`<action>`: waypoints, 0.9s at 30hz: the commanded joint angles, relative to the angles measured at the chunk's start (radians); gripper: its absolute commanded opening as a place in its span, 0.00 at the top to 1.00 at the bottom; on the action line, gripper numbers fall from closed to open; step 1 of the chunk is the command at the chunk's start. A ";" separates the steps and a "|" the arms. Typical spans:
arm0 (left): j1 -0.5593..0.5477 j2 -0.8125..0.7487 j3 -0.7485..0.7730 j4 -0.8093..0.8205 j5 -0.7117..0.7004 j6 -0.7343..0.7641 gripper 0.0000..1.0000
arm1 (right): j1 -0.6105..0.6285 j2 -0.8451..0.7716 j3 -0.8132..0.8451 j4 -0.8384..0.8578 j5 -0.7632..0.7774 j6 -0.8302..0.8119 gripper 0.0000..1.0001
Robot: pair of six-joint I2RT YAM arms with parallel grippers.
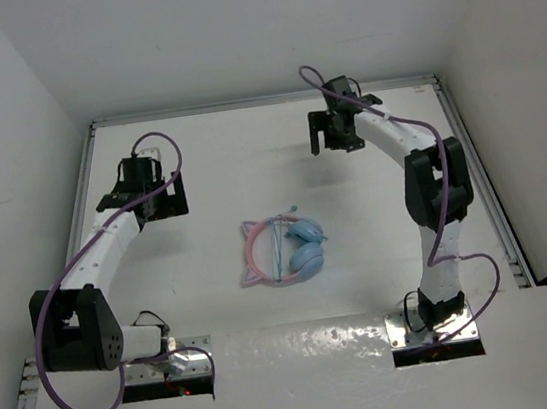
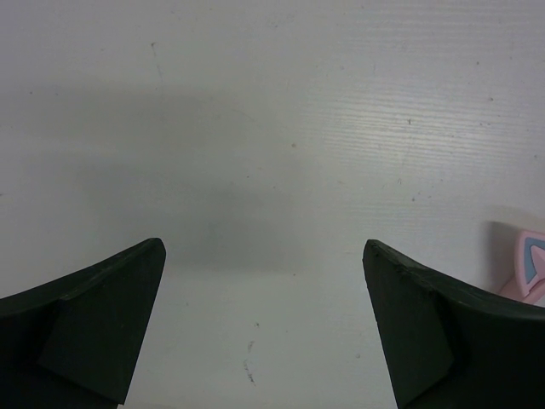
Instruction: Wrap the headphones
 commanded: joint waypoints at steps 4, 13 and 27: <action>0.042 -0.037 -0.009 0.057 -0.109 -0.004 0.00 | -0.185 -0.247 -0.238 -0.068 0.115 0.060 0.01; 0.098 -0.020 0.001 0.058 -0.120 -0.030 0.00 | -0.435 -0.442 -0.417 -0.129 0.064 0.014 0.01; 0.099 -0.008 -0.002 0.055 -0.111 -0.035 0.00 | -0.441 -0.598 -0.570 0.030 0.067 0.069 0.01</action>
